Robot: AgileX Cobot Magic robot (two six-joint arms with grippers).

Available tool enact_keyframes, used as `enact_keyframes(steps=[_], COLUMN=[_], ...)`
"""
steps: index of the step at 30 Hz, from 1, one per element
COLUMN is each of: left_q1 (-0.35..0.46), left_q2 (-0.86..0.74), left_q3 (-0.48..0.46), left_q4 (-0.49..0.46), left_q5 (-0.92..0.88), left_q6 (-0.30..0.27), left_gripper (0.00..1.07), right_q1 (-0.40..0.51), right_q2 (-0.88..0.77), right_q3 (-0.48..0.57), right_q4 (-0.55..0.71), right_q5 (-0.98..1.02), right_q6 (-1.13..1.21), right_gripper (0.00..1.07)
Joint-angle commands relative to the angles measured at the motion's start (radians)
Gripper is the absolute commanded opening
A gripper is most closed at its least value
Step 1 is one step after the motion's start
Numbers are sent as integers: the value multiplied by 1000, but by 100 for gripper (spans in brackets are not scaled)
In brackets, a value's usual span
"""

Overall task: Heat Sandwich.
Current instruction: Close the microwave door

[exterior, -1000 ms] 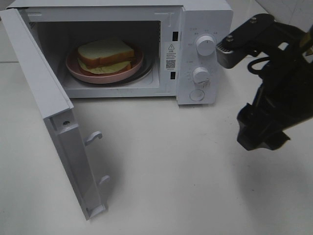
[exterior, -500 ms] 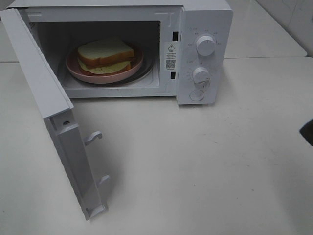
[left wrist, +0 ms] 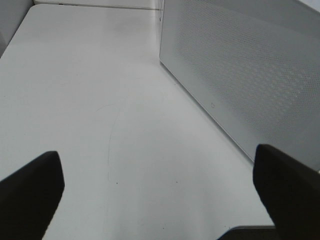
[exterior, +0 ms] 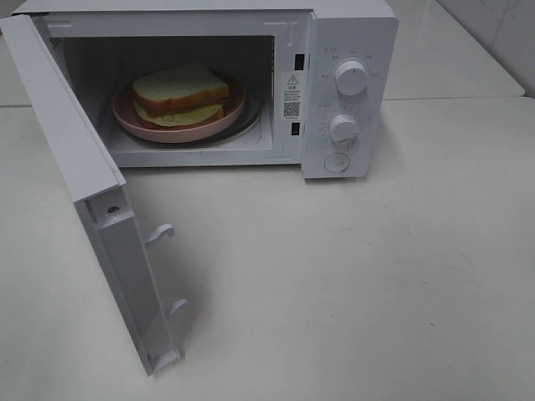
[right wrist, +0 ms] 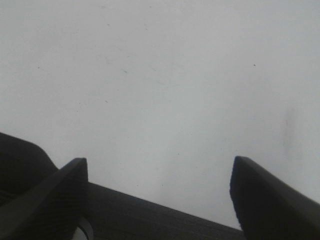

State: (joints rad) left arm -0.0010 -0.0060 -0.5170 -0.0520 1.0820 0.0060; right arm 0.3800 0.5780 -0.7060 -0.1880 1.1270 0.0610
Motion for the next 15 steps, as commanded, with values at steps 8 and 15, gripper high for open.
enact_keyframes(steps=[8,15], left_q1=[-6,-6], left_q2=[-17,-17], left_q3=[2,2], left_q4=[0,0], left_q5=[-14,-14], left_q6=[0,0], left_gripper=[97,97], right_q1=[-145,-252], right_q2=[-198,-346], right_q3=[158,184], right_q4=[-1,77], right_q5=[-16,-85], right_q6=[62,64], right_gripper=[76,76])
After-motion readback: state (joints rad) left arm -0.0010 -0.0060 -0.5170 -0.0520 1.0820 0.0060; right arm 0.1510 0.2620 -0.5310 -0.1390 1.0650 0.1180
